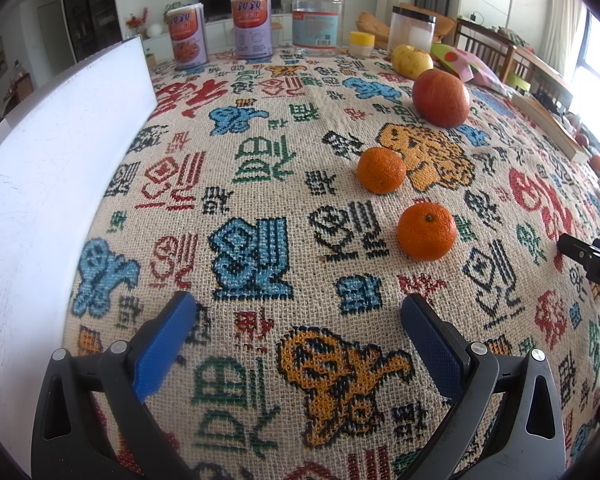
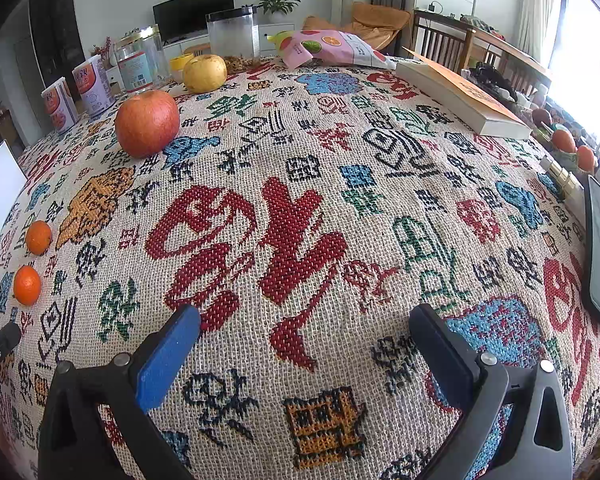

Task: Organize fruits
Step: 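Grasp a mandarin with the left tool while the right tool approaches the red apple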

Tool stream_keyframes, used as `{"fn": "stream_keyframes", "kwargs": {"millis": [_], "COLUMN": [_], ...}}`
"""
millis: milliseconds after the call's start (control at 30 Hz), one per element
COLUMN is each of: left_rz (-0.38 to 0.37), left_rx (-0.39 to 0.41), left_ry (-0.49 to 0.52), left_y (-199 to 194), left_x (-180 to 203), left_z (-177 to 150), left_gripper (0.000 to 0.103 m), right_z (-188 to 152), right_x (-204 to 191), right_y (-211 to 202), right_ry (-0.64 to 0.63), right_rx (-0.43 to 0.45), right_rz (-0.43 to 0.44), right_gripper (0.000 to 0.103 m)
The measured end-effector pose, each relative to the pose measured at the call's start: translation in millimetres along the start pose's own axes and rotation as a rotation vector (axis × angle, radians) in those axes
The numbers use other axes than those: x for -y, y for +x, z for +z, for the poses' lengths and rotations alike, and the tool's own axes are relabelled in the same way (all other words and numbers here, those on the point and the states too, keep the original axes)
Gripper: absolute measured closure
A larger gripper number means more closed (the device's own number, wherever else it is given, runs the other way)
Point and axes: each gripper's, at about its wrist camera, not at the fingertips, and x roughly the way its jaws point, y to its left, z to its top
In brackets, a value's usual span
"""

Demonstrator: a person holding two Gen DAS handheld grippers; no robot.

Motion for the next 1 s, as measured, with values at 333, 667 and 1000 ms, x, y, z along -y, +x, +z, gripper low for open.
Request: {"fn": "stream_keyframes", "kwargs": {"millis": [333,667,1000], "left_rz": [-0.174,-0.08,-0.176], "left_rx": [0.028,0.04,0.042], "left_ry": [-0.027,0.095,-0.035], "left_y": [-11.7,7.6,-32.9], "left_x": [-1.9,62.4,7.8], "left_z": [-0.8,22.6,2.1], "left_gripper": [0.002,0.049,0.074], "right_z": [0.0,0.0,4.0], "right_x": [0.1,0.2,-2.6], "right_y": [-0.2,0.0,5.8], "right_ry": [0.0,0.0,0.016], "right_rx": [0.0,0.001,-0.001], "right_rz": [0.001,0.001,-0.015], "right_gripper": [0.0,0.0,0.0]}}
